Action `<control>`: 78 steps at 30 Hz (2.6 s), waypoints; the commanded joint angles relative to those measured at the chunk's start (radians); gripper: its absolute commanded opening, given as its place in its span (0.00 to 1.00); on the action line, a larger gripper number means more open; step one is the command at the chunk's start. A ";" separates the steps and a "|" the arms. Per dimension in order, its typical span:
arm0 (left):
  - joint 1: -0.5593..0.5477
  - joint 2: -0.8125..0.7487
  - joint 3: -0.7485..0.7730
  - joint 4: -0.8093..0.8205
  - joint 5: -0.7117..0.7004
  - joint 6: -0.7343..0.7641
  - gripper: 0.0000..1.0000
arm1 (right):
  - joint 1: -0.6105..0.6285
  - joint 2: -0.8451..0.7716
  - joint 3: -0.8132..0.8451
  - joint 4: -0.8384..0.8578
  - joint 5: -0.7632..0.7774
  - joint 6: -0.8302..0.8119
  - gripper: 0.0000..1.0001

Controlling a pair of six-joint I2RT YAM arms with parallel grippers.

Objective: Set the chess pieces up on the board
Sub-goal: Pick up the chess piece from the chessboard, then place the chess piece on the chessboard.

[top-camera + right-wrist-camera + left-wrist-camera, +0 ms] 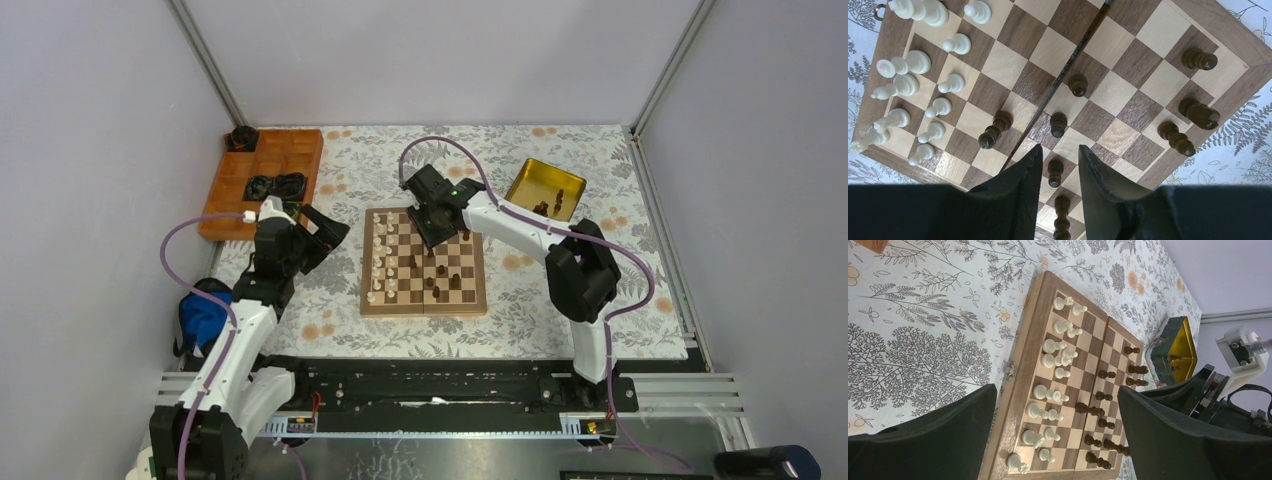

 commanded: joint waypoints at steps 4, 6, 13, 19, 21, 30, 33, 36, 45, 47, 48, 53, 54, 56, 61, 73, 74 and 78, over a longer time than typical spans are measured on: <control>0.010 -0.019 -0.019 -0.008 -0.016 0.018 0.99 | 0.011 0.042 0.005 0.024 -0.026 0.002 0.40; 0.011 -0.018 -0.017 -0.007 -0.017 0.018 0.99 | 0.010 0.052 0.011 0.024 -0.030 0.000 0.40; 0.011 -0.019 -0.022 -0.008 -0.024 0.022 0.99 | 0.010 0.076 0.017 0.030 -0.030 -0.003 0.40; 0.012 -0.013 -0.027 0.001 -0.026 0.024 0.99 | 0.010 0.091 0.021 0.039 -0.030 -0.003 0.40; 0.013 -0.012 -0.027 0.001 -0.026 0.025 0.99 | 0.010 0.098 0.026 0.039 -0.027 -0.003 0.40; 0.015 -0.007 -0.026 0.004 -0.028 0.034 0.99 | 0.010 0.117 0.046 0.035 -0.020 -0.003 0.33; 0.016 -0.007 -0.027 0.004 -0.026 0.035 0.99 | 0.010 0.114 0.047 0.037 -0.012 -0.002 0.26; 0.016 -0.007 -0.027 0.004 -0.025 0.036 0.99 | 0.010 0.106 0.047 0.040 -0.003 -0.002 0.20; 0.016 -0.014 -0.018 -0.007 -0.028 0.045 0.99 | 0.010 0.061 0.061 0.022 0.029 -0.003 0.08; 0.016 -0.015 -0.016 -0.007 -0.028 0.045 0.99 | 0.010 0.051 0.067 0.012 0.042 -0.003 0.08; 0.016 -0.015 -0.017 -0.007 -0.028 0.045 0.99 | 0.010 0.044 0.067 0.008 0.049 -0.003 0.08; 0.016 -0.018 -0.016 -0.010 -0.026 0.045 0.99 | -0.006 0.015 0.056 0.005 0.079 0.007 0.08; 0.016 -0.018 -0.016 -0.010 -0.025 0.045 0.99 | -0.014 0.011 0.053 0.005 0.084 0.009 0.08; 0.016 -0.017 -0.016 -0.010 -0.024 0.045 0.99 | -0.031 0.004 0.046 0.009 0.095 0.013 0.08; 0.016 -0.019 -0.015 -0.012 -0.023 0.045 0.99 | -0.073 0.009 0.047 0.016 0.108 0.025 0.08; 0.016 -0.006 -0.002 -0.011 -0.020 0.047 0.99 | -0.130 0.080 0.099 0.006 0.115 0.053 0.08; 0.016 -0.006 -0.001 -0.010 -0.021 0.047 0.99 | -0.132 0.088 0.103 0.004 0.115 0.054 0.08; 0.016 -0.004 0.002 -0.011 -0.022 0.050 0.99 | -0.140 0.106 0.108 0.002 0.109 0.059 0.08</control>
